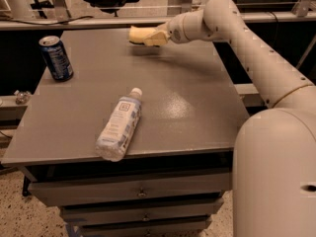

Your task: Move sponge near pepsi can

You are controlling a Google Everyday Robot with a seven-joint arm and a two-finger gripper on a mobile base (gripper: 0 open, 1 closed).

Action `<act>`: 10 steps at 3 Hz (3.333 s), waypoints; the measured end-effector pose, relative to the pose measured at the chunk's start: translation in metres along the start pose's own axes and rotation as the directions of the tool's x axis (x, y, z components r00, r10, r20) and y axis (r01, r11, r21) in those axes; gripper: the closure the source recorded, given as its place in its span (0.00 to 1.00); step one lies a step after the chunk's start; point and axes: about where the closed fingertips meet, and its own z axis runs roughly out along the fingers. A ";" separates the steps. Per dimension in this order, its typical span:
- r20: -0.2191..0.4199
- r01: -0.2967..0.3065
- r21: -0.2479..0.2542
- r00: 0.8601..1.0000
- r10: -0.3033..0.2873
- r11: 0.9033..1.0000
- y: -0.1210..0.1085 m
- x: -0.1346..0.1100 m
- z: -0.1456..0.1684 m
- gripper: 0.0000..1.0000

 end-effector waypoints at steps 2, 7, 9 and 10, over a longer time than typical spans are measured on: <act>0.025 0.169 -0.079 0.985 -0.168 0.982 0.059 -0.017 -0.003 1.00; 0.122 0.415 -0.269 0.910 -0.396 0.869 0.180 -0.040 0.039 1.00; 0.105 0.397 -0.327 0.917 -0.384 0.858 0.200 -0.034 0.060 0.84; 0.094 0.384 -0.342 0.922 -0.375 0.858 0.204 -0.032 0.066 0.61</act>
Offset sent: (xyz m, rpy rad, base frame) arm -0.0823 0.0663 0.0105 -0.1390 -0.1858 0.2414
